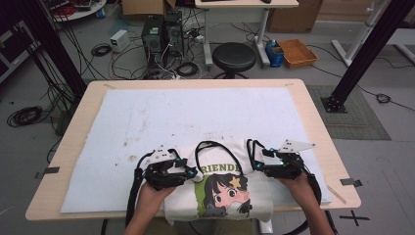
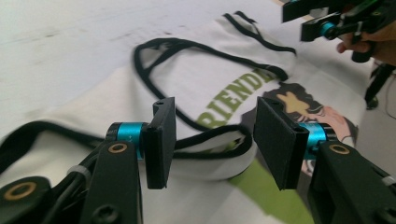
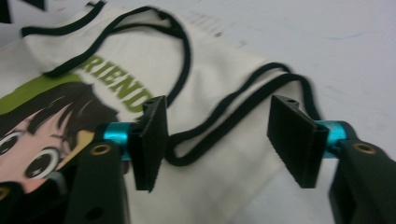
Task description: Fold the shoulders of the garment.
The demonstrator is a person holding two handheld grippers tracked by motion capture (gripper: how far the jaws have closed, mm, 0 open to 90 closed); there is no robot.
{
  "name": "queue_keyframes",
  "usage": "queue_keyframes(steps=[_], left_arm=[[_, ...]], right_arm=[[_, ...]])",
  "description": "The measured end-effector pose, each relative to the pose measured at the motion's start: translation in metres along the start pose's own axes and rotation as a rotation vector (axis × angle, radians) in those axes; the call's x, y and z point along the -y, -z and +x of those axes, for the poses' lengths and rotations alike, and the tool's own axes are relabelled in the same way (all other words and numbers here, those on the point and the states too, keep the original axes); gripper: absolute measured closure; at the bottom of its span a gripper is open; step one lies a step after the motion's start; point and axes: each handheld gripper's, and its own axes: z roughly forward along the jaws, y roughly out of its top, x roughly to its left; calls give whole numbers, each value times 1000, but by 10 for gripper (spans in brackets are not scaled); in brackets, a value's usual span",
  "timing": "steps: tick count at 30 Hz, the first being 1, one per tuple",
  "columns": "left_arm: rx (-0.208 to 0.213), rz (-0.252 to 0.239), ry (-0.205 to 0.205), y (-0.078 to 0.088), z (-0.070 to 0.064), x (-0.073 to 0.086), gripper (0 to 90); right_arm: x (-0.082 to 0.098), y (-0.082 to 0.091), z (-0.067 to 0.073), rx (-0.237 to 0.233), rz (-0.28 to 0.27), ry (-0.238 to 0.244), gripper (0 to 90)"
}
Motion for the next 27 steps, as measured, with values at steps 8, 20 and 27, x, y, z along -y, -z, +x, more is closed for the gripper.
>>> queue_keyframes(steps=[8, 20, 27], left_arm=[[-20, 163, -12, -18, 9, 4, 856], [-68, 26, 137, 40, 20, 24, 643], [-151, 148, 94, 7, 9, 23, 682]], right_arm=[[-3, -11, 12, -64, 54, 49, 458], [-2, -18, 14, -32, 121, 6, 466], [-3, -27, 20, 37, 175, 34, 714]])
